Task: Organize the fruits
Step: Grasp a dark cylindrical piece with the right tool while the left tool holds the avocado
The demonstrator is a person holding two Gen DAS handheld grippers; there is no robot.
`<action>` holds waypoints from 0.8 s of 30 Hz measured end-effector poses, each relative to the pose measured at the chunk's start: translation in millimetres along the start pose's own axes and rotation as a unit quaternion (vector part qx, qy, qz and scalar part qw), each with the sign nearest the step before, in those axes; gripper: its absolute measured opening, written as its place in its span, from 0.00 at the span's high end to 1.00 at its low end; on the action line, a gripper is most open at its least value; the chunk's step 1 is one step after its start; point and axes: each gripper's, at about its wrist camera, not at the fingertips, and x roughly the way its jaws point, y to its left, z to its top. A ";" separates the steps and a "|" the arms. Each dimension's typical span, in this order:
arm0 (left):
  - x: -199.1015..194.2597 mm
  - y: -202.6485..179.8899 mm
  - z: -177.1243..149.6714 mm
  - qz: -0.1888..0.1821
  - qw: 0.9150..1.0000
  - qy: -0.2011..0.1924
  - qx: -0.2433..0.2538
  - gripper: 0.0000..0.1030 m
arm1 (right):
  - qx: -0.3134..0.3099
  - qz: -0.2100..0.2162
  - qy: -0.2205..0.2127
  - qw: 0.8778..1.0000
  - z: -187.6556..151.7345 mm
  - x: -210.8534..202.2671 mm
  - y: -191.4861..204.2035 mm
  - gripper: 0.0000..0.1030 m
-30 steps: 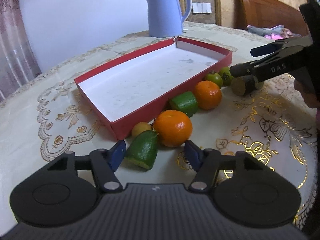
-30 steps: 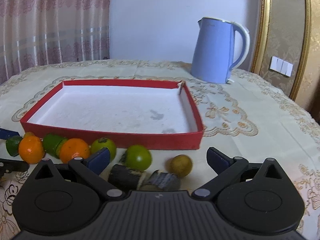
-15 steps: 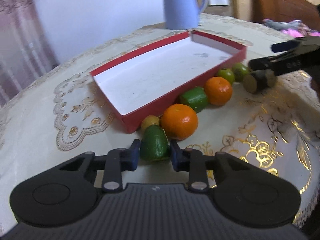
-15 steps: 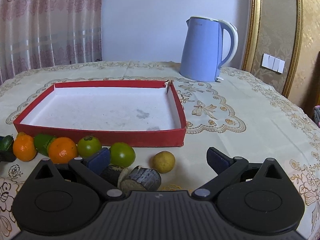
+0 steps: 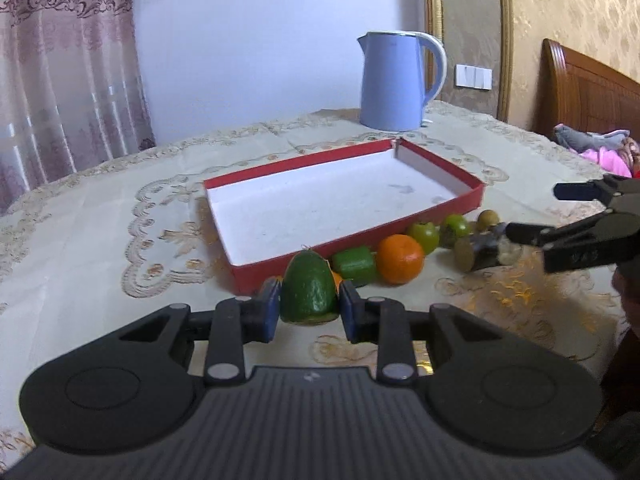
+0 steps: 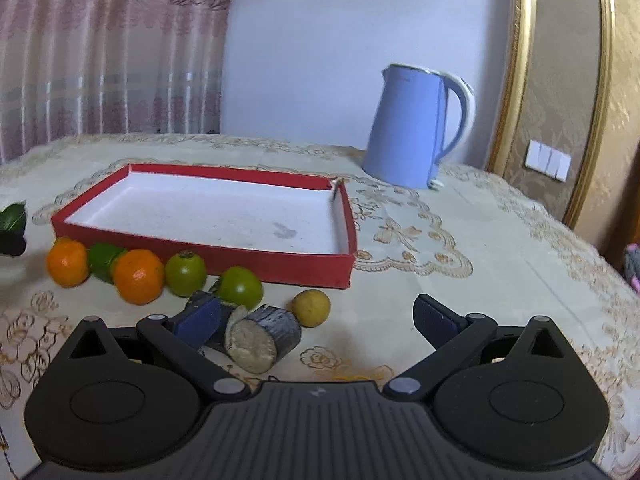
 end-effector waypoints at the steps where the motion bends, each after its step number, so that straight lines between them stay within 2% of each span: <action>1: 0.8 -3.0 -0.8 -0.005 1.000 0.003 0.001 0.73 | -0.008 0.001 -0.002 1.000 -0.8 -1.5 2.8 0.00; 5: 5.7 -12.8 -3.8 -0.010 1.000 0.013 0.002 0.73 | -0.034 -0.004 -0.005 0.999 -7.4 -4.0 13.1 0.01; 7: 7.3 -14.8 -5.5 -0.014 1.000 0.015 -0.002 0.73 | -0.037 -0.015 -0.013 0.999 -10.2 -4.6 14.8 0.25; 9: 8.2 -17.7 -6.6 -0.019 1.000 0.016 0.001 0.73 | -0.034 -0.029 -0.006 0.999 -10.2 -2.3 13.7 0.32; 13: 9.8 -21.0 -7.5 -0.023 1.000 0.017 0.003 0.73 | -0.012 -0.010 0.017 1.000 -11.2 5.6 4.8 0.33; 17: 11.7 -21.9 -7.2 -0.027 0.999 0.020 0.000 0.73 | -0.030 0.012 0.019 0.999 -14.5 10.5 12.0 0.33; 19: 13.5 -21.8 -8.0 -0.028 0.999 0.023 -0.002 0.73 | -0.038 0.016 0.022 0.999 -14.7 16.2 15.7 0.47; 20: 14.1 -21.6 -8.4 -0.030 0.999 0.024 -0.003 0.73 | -0.037 0.022 0.026 0.999 -14.8 18.5 15.9 0.50; 24: 15.3 -19.6 -8.9 -0.030 0.999 0.028 -0.007 0.73 | -0.045 0.030 0.028 0.998 -14.5 23.0 15.9 0.51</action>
